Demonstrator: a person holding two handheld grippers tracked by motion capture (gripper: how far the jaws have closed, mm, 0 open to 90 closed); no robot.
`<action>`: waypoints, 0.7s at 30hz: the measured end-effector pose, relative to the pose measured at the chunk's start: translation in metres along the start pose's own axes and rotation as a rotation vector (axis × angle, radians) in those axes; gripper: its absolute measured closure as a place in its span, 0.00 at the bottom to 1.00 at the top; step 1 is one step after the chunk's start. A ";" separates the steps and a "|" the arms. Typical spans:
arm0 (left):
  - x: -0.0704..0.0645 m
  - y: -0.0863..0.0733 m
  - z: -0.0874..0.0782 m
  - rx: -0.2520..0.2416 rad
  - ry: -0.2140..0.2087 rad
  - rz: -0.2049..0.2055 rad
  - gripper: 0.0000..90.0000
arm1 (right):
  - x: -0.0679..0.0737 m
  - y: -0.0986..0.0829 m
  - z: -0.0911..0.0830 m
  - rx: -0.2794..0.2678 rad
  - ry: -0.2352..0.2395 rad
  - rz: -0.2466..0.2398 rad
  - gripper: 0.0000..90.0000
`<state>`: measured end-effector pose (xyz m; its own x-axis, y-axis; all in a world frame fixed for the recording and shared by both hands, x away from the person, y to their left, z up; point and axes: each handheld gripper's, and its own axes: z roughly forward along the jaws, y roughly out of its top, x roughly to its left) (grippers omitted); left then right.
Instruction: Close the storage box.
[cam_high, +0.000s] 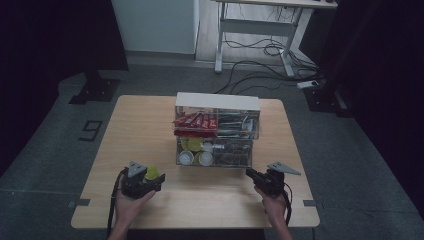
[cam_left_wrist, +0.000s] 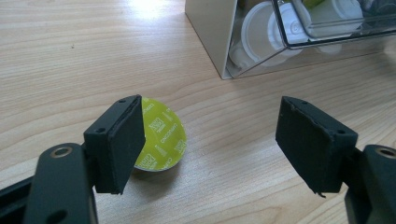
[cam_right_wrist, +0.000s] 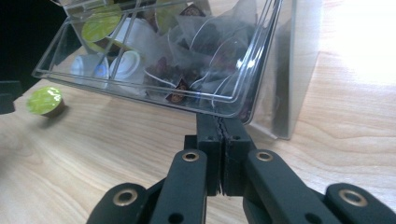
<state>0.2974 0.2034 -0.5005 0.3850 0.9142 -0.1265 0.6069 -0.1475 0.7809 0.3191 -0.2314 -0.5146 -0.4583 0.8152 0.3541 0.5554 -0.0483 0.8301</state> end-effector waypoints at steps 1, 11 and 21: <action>0.000 0.000 0.000 0.000 0.000 0.000 0.27 | 0.000 0.000 0.000 0.002 0.004 0.003 0.97; -0.001 0.000 0.001 0.007 -0.003 0.003 0.27 | -0.002 -0.001 0.002 0.043 0.035 0.012 0.97; 0.001 0.000 0.000 0.003 0.000 0.003 0.27 | 0.007 0.002 0.000 0.026 0.031 -0.023 0.95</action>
<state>0.2979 0.2042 -0.5009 0.3873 0.9136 -0.1241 0.6077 -0.1518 0.7795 0.3169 -0.2256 -0.5101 -0.4919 0.7976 0.3490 0.5623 -0.0149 0.8268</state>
